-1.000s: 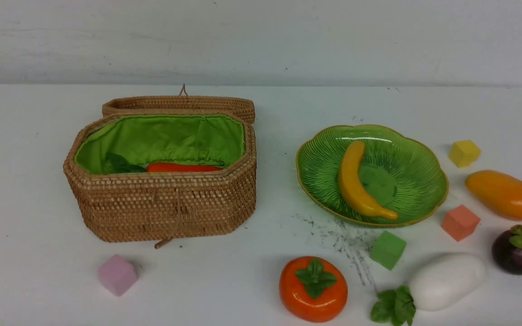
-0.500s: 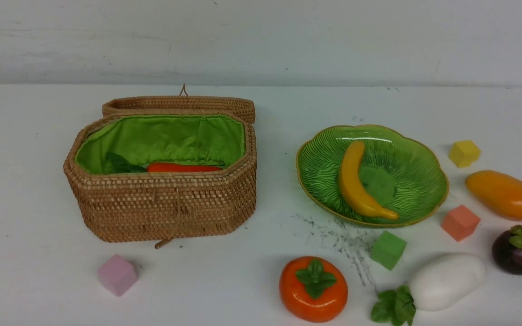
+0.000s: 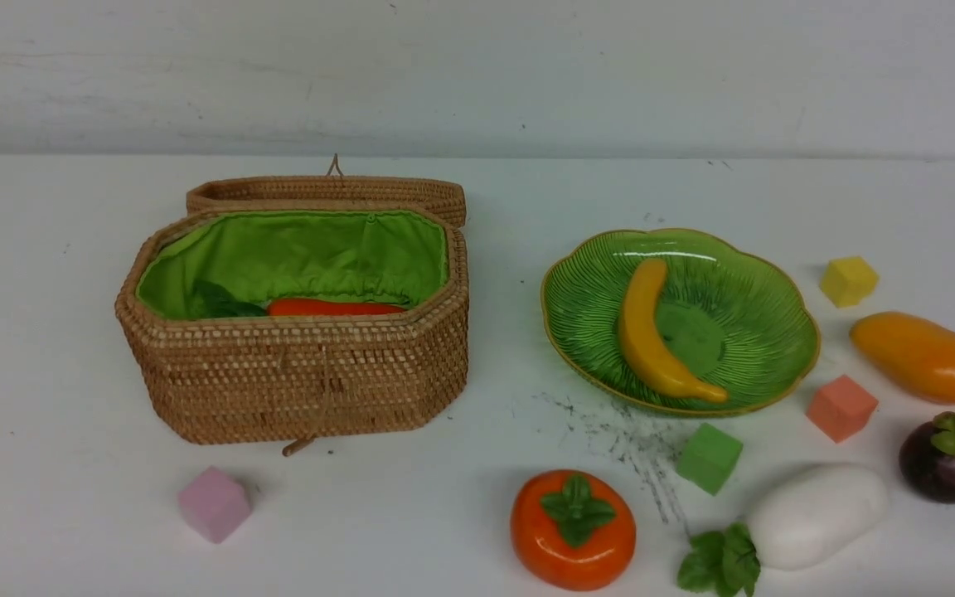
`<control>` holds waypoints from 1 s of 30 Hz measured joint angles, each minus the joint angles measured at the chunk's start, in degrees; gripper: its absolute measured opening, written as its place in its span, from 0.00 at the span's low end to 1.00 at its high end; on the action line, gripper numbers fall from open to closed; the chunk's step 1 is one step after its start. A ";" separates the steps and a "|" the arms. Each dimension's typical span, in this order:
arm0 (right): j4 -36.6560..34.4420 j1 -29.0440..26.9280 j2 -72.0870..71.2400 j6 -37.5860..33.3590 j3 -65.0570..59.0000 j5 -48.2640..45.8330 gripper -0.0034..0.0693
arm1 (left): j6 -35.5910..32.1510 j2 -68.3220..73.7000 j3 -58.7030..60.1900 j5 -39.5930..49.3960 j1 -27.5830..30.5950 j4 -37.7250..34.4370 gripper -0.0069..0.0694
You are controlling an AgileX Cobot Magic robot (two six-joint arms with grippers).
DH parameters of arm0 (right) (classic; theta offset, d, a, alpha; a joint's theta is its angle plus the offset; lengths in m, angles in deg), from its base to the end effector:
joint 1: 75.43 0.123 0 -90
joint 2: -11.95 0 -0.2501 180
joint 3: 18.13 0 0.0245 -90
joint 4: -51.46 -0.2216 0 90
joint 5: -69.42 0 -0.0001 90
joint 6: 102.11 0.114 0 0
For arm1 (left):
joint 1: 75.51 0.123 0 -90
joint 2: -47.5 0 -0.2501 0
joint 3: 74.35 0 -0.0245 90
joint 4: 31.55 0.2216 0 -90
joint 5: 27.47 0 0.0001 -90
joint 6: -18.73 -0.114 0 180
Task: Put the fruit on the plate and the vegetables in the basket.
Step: Grab a tomato with your right arm and place it on the plate on the right.
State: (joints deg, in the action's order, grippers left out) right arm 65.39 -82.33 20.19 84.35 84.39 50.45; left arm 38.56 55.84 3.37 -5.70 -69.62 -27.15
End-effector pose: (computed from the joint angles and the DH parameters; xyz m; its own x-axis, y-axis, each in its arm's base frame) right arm 0.0801 -0.0187 0.1719 -0.2643 -0.0859 -0.9606 0.1652 0.9773 -0.1328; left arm 0.0797 0.0115 0.1641 -0.2571 -0.2992 -0.9189 -0.2070 0.9458 -0.2500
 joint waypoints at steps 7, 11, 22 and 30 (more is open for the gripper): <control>0.00 0.00 0.00 0.00 0.00 0.00 0.38 | 0.00 0.00 0.07 0.00 0.00 0.00 0.13; 0.00 0.00 0.00 0.00 0.00 0.02 0.38 | 0.00 0.00 0.12 0.00 0.00 0.00 0.13; -8.24 0.00 0.00 14.03 -0.05 19.77 0.38 | 0.00 0.00 0.11 0.00 0.00 0.00 0.15; -8.43 0.00 2.18 27.44 10.92 22.55 0.38 | 0.00 0.00 0.11 0.00 0.00 0.00 0.16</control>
State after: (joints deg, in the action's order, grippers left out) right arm 56.96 -82.33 22.36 111.79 95.31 73.01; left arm 38.56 55.84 3.48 -5.70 -69.62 -27.15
